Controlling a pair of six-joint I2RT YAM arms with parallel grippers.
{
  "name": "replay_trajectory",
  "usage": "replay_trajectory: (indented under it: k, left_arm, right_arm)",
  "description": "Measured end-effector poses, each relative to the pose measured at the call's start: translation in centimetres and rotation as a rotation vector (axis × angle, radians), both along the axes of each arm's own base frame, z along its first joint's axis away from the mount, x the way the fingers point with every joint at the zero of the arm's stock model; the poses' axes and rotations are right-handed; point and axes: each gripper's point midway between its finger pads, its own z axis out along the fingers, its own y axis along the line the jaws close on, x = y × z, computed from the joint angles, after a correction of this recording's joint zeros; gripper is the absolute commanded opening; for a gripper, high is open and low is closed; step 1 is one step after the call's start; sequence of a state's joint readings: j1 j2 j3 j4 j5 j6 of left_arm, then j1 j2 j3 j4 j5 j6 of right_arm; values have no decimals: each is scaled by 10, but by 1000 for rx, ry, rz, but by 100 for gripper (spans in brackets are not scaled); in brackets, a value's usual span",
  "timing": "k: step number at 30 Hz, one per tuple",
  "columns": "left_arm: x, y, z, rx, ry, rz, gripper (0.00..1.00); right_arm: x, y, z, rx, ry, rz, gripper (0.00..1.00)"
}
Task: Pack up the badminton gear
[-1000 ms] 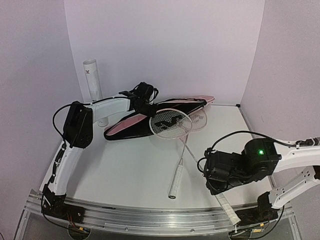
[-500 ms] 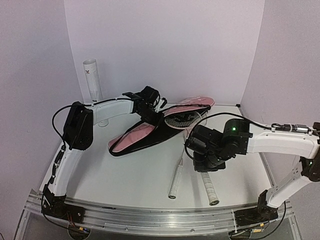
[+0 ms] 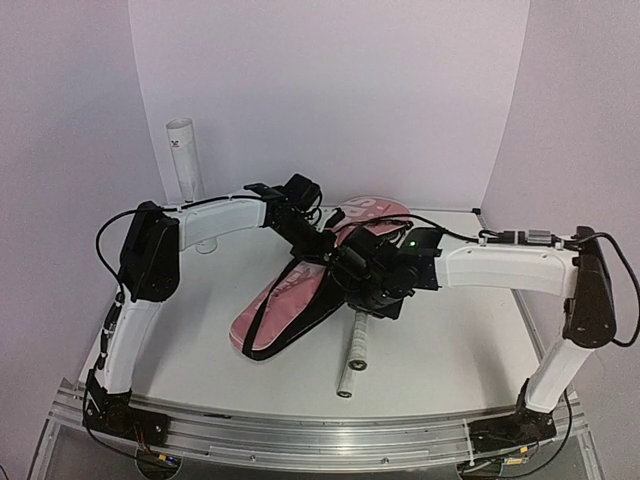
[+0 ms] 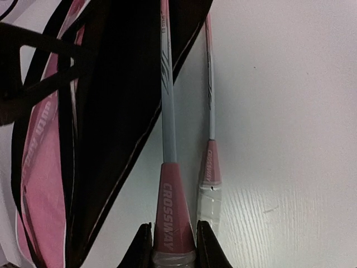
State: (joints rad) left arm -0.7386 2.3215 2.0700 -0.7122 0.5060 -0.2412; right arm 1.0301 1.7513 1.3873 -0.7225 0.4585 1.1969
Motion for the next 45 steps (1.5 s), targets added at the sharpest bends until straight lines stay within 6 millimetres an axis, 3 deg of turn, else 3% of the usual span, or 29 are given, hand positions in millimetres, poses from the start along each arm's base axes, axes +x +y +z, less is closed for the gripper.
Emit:
replay_trajectory:
  k: [4, 7, 11, 21, 26, 29, 34, 37, 42, 45]
  left_arm:
    - [-14, 1, 5, -45, 69, -13, 0]
    - [-17, 6, -1, -72, 116, 6, 0]
    - [-12, 20, -14, -103, 218, 53, 0]
    - [4, 36, -19, -142, 271, 110, 0]
    - [6, 46, -31, -126, 300, 137, 0]
    - [7, 51, -40, -114, 317, 149, 0]
    - [6, 58, -49, -97, 350, 161, 0]
    - [5, 64, -51, -88, 379, 169, 0]
    - [8, 73, -54, -84, 407, 186, 0]
    - [7, 74, -53, -86, 415, 186, 0]
  right_arm:
    - [23, 14, -12, -2, -46, -53, 0]
    - [29, 29, -23, -1, -51, -51, 0]
    - [33, 40, -33, 4, -58, -47, 0]
    - [53, 79, -69, 42, -63, -24, 2]
    - [53, 91, -100, 28, -22, -3, 11]
    - [54, 96, -110, 14, -11, 19, 23]
    - [63, 113, -101, 49, -25, 67, 47]
    - [73, 113, -98, 71, -22, 83, 63]
    - [85, 109, -100, 115, 46, 164, 70]
    - [88, 96, -92, 146, 62, 189, 69]
